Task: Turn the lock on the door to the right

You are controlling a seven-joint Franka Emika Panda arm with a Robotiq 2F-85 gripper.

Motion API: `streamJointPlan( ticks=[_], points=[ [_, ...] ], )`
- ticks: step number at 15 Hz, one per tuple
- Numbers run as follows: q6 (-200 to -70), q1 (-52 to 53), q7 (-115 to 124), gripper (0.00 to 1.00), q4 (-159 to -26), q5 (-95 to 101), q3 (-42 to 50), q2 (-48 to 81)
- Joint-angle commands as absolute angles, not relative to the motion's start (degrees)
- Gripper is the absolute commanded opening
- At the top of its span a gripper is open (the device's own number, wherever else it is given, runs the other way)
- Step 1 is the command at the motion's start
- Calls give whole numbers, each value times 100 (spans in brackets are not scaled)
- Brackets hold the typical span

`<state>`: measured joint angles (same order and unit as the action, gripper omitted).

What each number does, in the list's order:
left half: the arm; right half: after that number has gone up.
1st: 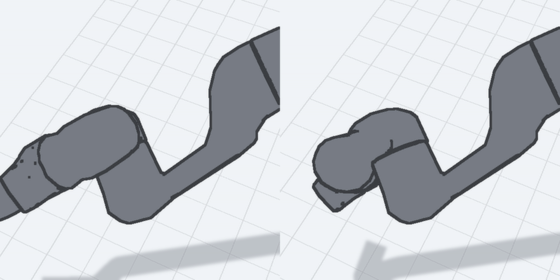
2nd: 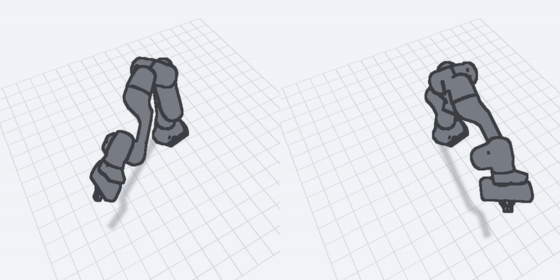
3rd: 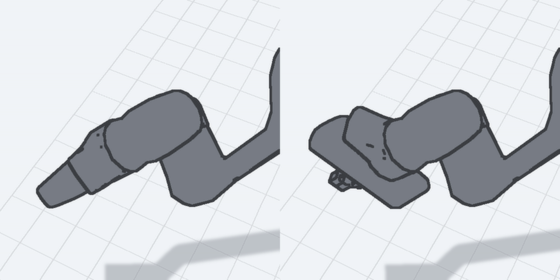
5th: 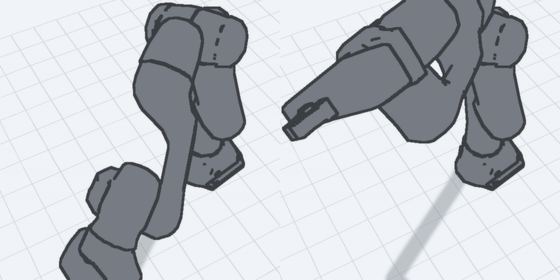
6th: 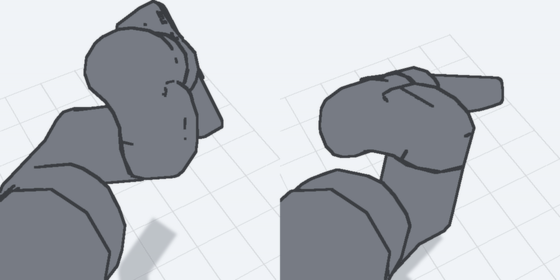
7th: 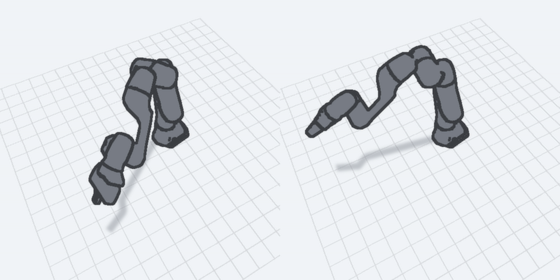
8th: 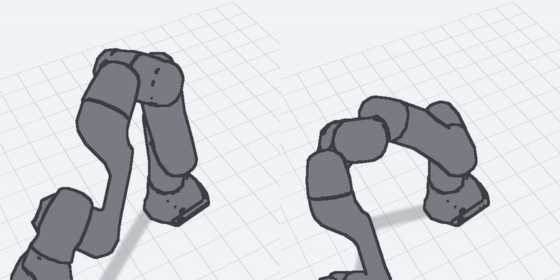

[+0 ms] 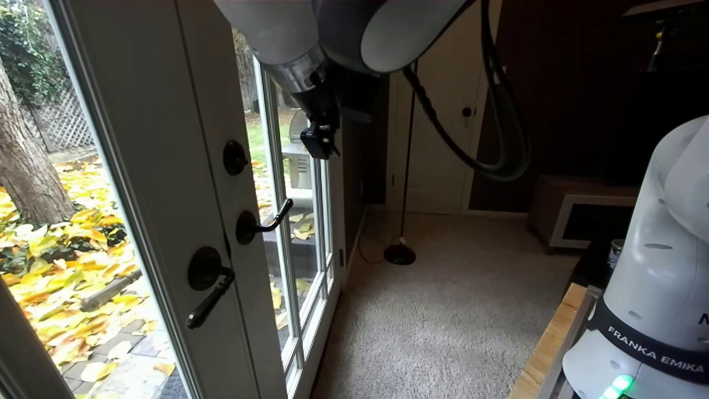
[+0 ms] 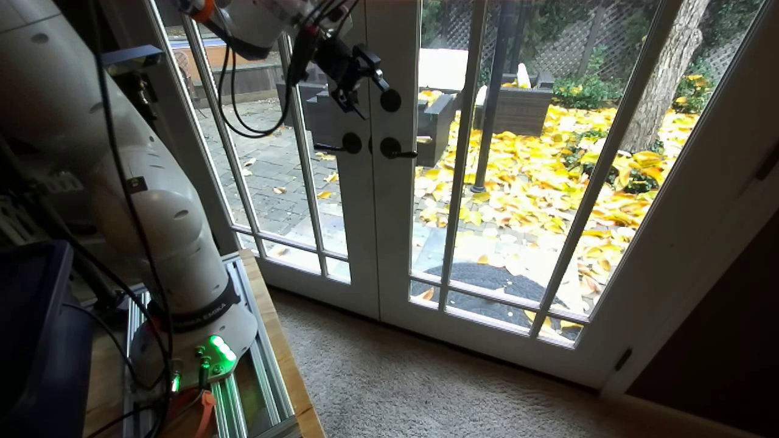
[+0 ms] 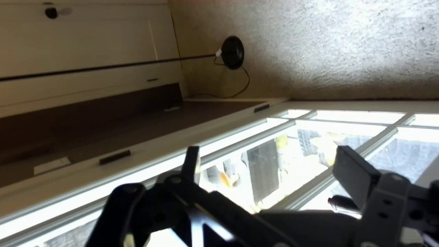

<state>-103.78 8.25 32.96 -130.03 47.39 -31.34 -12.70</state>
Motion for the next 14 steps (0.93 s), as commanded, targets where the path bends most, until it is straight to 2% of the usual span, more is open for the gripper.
streamJointPlan(
  ticks=[1,10,14],
  points=[
    [-10881,1208,3739,100,-12750,5845,-2946,-623],
    [-12134,1783,4505,100,-12801,7205,-2479,-175],
    [-12037,1843,4363,100,-12833,7016,-2424,-191]
  ],
)
